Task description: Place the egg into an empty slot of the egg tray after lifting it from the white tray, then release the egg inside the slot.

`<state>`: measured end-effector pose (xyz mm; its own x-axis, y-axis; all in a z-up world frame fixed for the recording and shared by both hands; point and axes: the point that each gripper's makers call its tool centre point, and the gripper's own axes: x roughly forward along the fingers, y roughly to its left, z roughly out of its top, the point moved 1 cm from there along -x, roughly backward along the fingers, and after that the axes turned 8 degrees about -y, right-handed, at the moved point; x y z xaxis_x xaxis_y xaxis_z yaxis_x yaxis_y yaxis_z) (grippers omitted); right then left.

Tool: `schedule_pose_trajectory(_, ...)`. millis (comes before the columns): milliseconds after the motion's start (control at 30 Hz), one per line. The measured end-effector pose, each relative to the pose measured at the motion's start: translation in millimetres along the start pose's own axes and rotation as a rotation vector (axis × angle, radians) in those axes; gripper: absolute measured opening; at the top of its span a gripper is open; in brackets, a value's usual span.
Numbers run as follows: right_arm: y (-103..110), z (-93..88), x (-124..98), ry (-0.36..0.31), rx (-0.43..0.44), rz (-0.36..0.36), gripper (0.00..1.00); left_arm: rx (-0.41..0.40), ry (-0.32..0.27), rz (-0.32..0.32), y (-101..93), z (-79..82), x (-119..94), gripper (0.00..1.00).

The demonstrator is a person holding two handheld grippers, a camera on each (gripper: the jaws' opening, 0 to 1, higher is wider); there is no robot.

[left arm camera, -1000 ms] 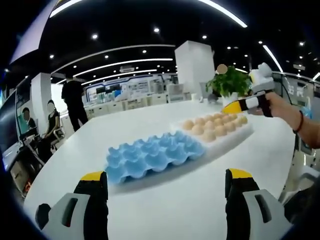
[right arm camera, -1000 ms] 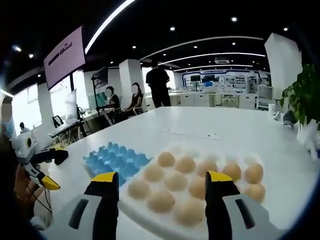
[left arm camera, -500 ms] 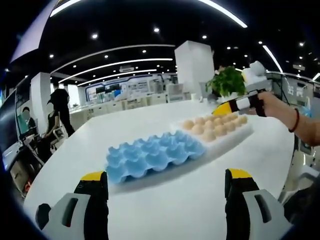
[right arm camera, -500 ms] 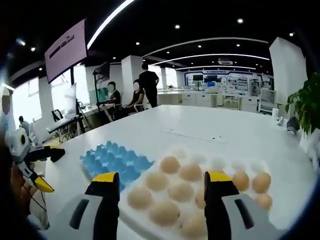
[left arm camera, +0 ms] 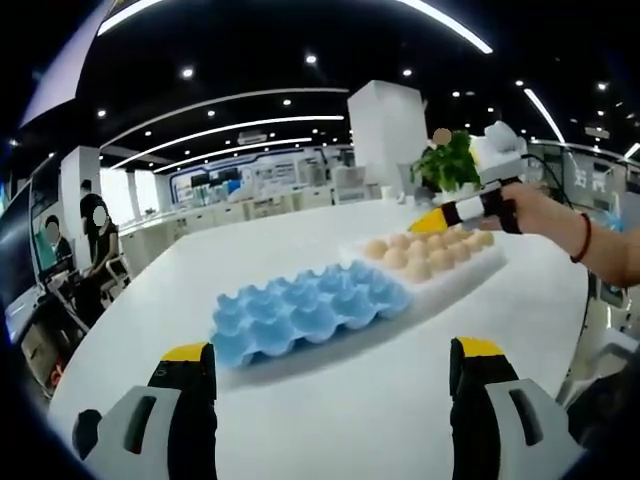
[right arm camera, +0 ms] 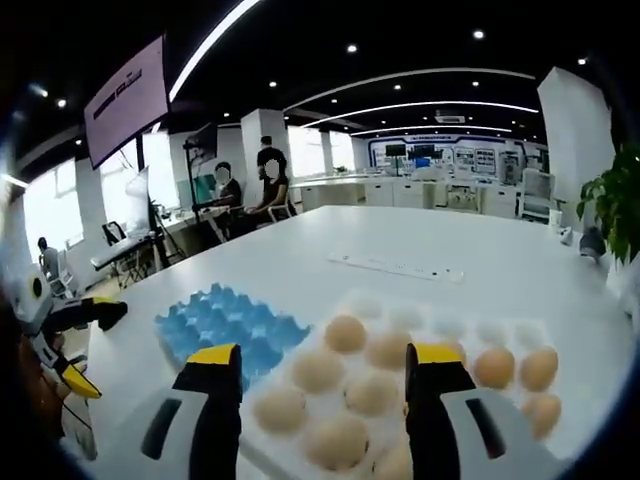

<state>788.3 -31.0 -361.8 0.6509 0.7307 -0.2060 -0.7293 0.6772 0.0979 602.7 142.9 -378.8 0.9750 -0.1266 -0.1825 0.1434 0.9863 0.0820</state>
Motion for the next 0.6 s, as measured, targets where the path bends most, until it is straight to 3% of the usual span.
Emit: schedule_pose_trajectory(600,0,-6.3,20,0.036,-0.005,0.008,0.64,-0.008,0.000,0.002,2.6,-1.4,-2,0.99)
